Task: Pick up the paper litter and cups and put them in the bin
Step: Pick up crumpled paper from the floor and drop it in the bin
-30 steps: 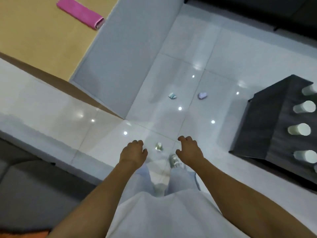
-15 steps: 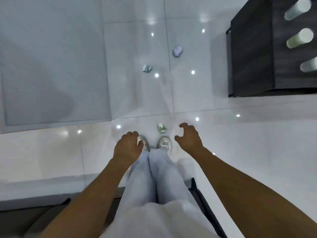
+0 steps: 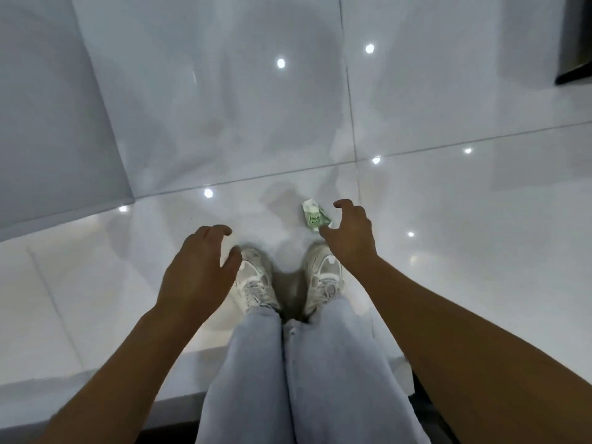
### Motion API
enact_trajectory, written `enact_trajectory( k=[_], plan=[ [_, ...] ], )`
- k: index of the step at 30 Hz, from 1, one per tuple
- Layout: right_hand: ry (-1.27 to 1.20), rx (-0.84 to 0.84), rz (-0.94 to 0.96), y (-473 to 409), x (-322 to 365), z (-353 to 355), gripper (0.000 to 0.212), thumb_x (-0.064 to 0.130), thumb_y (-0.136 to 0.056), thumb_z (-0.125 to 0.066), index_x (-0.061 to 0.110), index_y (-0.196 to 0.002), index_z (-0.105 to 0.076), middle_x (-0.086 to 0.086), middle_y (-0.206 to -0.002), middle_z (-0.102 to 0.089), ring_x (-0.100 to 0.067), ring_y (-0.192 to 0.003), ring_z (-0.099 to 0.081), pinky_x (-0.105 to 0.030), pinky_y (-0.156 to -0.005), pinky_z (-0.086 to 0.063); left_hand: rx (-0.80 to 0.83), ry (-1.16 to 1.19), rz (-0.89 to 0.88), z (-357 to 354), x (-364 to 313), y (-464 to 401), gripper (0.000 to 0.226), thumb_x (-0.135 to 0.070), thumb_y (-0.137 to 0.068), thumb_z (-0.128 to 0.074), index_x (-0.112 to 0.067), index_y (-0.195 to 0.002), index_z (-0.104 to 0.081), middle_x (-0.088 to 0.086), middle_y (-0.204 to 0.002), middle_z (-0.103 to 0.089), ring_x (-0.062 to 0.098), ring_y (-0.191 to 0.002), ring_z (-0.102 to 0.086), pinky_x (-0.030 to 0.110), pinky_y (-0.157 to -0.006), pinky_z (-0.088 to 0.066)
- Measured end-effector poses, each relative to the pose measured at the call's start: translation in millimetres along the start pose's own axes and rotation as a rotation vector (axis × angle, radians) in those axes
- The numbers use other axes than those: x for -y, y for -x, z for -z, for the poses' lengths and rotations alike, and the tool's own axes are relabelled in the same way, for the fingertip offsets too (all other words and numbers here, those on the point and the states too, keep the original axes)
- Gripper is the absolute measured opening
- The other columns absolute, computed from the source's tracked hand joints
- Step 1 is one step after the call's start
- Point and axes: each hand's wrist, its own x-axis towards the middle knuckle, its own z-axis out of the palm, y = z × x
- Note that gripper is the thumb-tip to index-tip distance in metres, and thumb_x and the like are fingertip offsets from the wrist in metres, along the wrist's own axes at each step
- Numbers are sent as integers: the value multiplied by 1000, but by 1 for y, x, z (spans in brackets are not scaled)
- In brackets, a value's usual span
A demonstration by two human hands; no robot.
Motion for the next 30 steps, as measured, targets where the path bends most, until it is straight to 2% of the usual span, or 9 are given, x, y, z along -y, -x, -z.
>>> enact_trajectory(
  k=[4, 7, 10, 14, 18, 22, 25, 27, 30],
  plan=[
    [26, -22, -5, -69, -18, -61, 63, 27, -83, -69, 18, -137, -38, -10, -134, -42, -30, -118, -42, -28, -80, -35, 8, 6, -12, -53, 17, -59, 39, -33, -96, -49, -17, -131, -49, 1, -133, -52, 18, -122, -47, 32, -93, -40],
    [78, -76, 13, -98, -24, -94, 63, 27, -81, -72, 19, -133, -39, -10, -132, -39, -29, -115, -42, -30, -81, -42, 33, 27, -43, -82, 22, -87, 39, -33, -96, -48, -18, -132, -49, 0, -134, -51, 17, -123, -46, 30, -95, -39],
    [150, -149, -5, -109, -29, -109, 61, 19, -80, -73, 18, -131, -39, -11, -129, -39, -27, -111, -42, -31, -81, -46, 67, 55, -63, -100, 22, -104, 40, -34, -97, -47, -19, -134, -47, -1, -135, -50, 15, -124, -46, 25, -94, -36],
    [145, -99, 73, -105, -25, -112, 63, 20, -79, -74, 18, -131, -39, -8, -127, -44, -23, -111, -44, -31, -87, -47, 106, 88, -62, -102, 14, -111, 40, -34, -97, -47, -19, -134, -46, -2, -137, -49, 13, -124, -46, 20, -92, -31],
    [81, -32, 234, -66, 2, -92, 68, 21, -79, -76, 16, -136, -40, -6, -133, -47, -20, -117, -46, -32, -99, -46, 138, 128, -45, -77, -4, -103, 42, -34, -95, -51, -20, -135, -45, -1, -137, -49, 15, -123, -48, 23, -96, -36],
    [63, 56, 395, -5, 38, -58, 67, 15, -77, -75, 9, -135, -43, -9, -132, -50, -23, -118, -46, -32, -97, -43, 217, 239, -44, -37, -16, -77, 52, -27, -90, -61, -19, -138, -42, 3, -134, -51, 19, -119, -51, 26, -95, -39],
    [56, 117, 484, 39, 69, -27, 62, 7, -74, -69, 3, -132, -45, -13, -125, -52, -28, -113, -48, -40, -90, -46, 298, 335, -31, 4, -27, -52, 51, -15, -83, -67, -17, -131, -48, 3, -123, -56, 19, -109, -55, 20, -84, -40],
    [72, 138, 521, 66, 90, -6, 60, 6, -73, -66, 3, -129, -45, -12, -121, -52, -27, -110, -48, -41, -85, -47, 337, 400, -10, 34, -35, -34, 44, -6, -81, -65, -18, -122, -53, 0, -109, -61, 13, -95, -57, 13, -71, -40],
    [75, 108, 557, 101, 117, 23, 52, 6, -73, -64, 5, -122, -47, -10, -115, -52, -25, -103, -49, -41, -79, -49, 305, 440, 9, 76, -45, -7, 36, -2, -80, -64, -21, -110, -56, -6, -96, -61, 11, -86, -57, 9, -65, -39]
  ],
)
